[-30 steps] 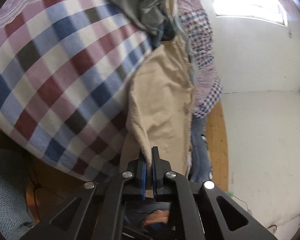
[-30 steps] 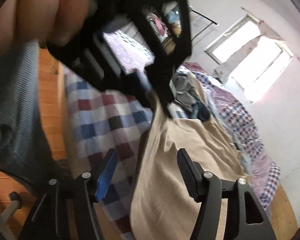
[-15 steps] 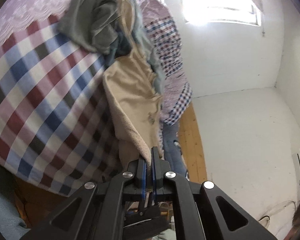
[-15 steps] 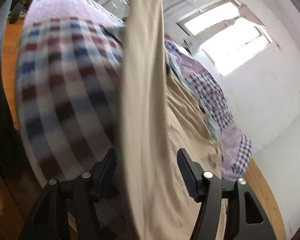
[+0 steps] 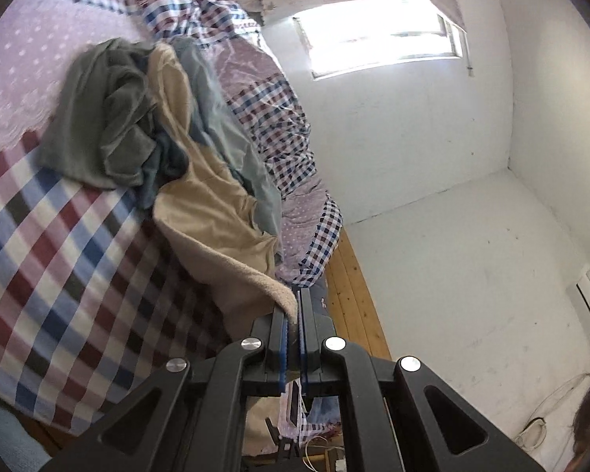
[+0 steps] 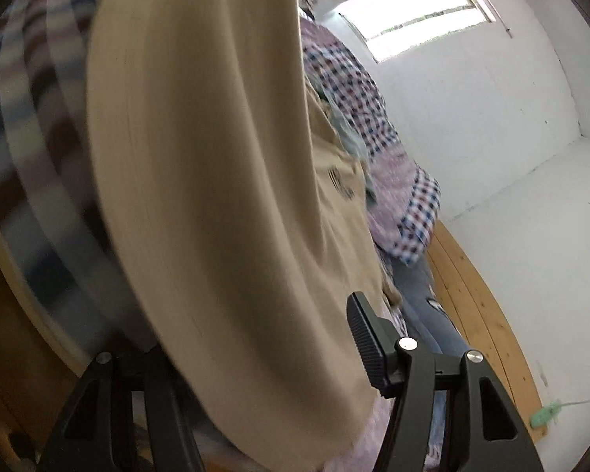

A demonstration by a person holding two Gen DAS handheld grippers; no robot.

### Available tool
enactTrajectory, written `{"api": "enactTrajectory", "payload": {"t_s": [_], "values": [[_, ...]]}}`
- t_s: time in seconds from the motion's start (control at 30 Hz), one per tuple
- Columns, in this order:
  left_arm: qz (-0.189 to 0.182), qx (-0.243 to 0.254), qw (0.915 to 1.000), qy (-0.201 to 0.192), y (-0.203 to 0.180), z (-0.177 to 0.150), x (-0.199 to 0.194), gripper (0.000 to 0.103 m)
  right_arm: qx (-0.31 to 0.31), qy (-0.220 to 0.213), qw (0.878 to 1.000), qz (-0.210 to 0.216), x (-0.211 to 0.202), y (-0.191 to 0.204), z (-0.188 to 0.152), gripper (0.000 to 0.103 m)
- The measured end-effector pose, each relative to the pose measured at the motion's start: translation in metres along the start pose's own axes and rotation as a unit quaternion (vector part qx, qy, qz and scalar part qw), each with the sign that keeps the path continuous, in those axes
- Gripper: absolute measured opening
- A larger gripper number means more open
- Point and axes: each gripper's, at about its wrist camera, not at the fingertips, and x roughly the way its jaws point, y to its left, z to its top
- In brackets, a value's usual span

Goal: Fold clothes

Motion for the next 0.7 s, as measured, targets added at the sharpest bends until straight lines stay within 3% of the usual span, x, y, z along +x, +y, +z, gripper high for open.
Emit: {"api": "enactTrajectory", "payload": {"t_s": [0.3,0.7], "values": [[0.018,0.017,0.9997,-0.004,-0.012,0.003,0.004,0.002,-0.029,0.038,0.999,-0.026,0.009,-0.008,-0.059,0.061],[0.047,0.023,0.9986,-0.002,-0.008,0.003,0.015,0.002,-0.081,0.027,0.996,-0.039,0.001,-0.010,-0.086,0.028]]}}
